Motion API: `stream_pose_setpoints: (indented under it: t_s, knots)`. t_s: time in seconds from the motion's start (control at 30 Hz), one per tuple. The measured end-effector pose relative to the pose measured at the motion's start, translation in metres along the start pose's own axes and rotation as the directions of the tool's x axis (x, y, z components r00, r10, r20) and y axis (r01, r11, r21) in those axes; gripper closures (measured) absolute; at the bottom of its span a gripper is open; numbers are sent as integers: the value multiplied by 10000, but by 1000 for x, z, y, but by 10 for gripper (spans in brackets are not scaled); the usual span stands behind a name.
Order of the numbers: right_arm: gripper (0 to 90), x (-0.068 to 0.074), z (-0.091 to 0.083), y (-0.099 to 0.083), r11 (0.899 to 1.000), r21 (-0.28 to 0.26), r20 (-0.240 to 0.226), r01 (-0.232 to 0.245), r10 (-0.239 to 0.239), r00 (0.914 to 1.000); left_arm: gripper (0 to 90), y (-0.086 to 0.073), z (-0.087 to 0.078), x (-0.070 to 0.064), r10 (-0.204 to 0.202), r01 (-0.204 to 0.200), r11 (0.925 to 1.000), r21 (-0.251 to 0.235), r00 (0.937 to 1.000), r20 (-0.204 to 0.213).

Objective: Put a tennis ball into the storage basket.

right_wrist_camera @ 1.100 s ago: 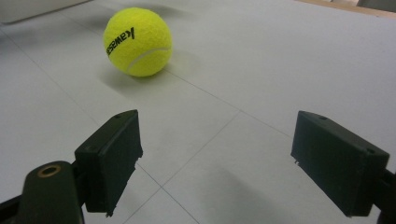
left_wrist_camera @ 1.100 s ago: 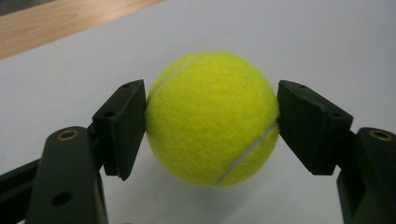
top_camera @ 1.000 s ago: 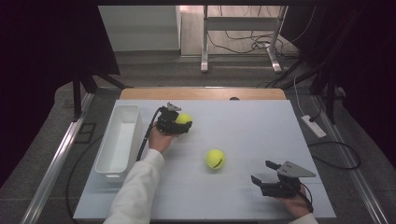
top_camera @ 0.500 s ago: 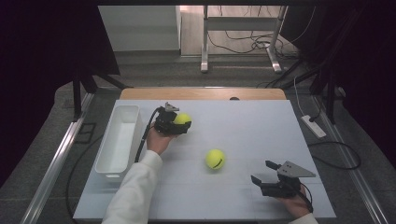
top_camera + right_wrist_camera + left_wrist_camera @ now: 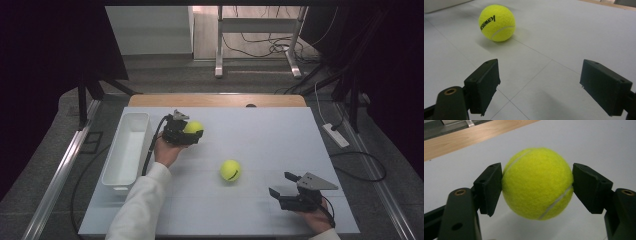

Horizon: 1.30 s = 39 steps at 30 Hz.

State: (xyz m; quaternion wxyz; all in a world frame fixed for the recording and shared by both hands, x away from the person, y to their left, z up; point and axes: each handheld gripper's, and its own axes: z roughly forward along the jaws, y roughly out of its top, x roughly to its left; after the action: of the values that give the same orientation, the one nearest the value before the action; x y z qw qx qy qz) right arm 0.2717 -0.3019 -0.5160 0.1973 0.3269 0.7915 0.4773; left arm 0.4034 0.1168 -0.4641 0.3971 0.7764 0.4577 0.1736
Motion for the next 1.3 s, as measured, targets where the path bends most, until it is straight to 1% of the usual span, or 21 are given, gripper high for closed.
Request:
stream_pose_setpoints:
  t_s: [0.13,0.2,0.5,0.57,0.63,0.73,0.9,1.03,1.3]
  knots:
    - [155,0,0,0,10000,-7,7,-5,5,10000,281,0,-3,-1,-149,149,9998,-93,9999,66]
    - [155,0,0,0,10000,-3,8,1,-1,10000,281,0,-5,-1,-156,156,9998,-125,9999,4]
    - [155,0,0,0,10000,-7,18,4,-4,10000,281,2,-16,2,-290,290,9989,-355,9996,19]
    - [155,0,0,0,10000,-6,18,6,-6,10000,281,2,-18,2,-263,261,9989,-390,9997,-30]
    - [155,0,0,0,10000,-9,18,8,-8,10000,281,3,-22,2,-343,335,9983,-476,9993,-161]
    - [156,0,0,0,10000,-12,30,28,-28,10000,281,4,-26,1,-389,377,9973,-626,9991,-176]
    - [156,1,-1,0,10000,-46,62,35,-34,10000,281,5,-31,0,-333,323,9966,-759,9994,-116]
    - [156,1,0,0,10000,-18,88,50,-50,9999,281,6,-35,0,-368,364,9957,-847,9993,-39]
    - [156,1,0,0,10000,-22,89,48,-48,9999,281,7,-42,-2,-232,227,9947,-1006,9997,-33]
